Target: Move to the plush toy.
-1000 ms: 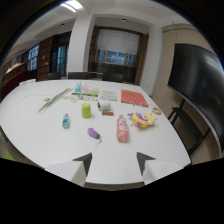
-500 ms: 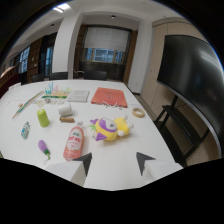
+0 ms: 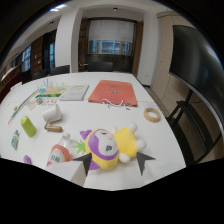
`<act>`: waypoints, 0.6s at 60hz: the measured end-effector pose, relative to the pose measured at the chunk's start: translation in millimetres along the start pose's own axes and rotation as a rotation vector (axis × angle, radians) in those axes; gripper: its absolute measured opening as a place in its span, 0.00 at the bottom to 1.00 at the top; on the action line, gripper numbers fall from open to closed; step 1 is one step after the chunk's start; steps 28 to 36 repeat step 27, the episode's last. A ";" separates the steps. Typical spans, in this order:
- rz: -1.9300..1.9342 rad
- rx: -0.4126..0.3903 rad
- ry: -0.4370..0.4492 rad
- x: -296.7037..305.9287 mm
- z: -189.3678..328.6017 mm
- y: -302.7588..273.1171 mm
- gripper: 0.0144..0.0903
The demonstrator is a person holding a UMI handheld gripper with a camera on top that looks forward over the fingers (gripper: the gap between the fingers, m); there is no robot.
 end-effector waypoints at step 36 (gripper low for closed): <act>-0.010 -0.004 -0.012 5.5 6.4 -1.4 0.93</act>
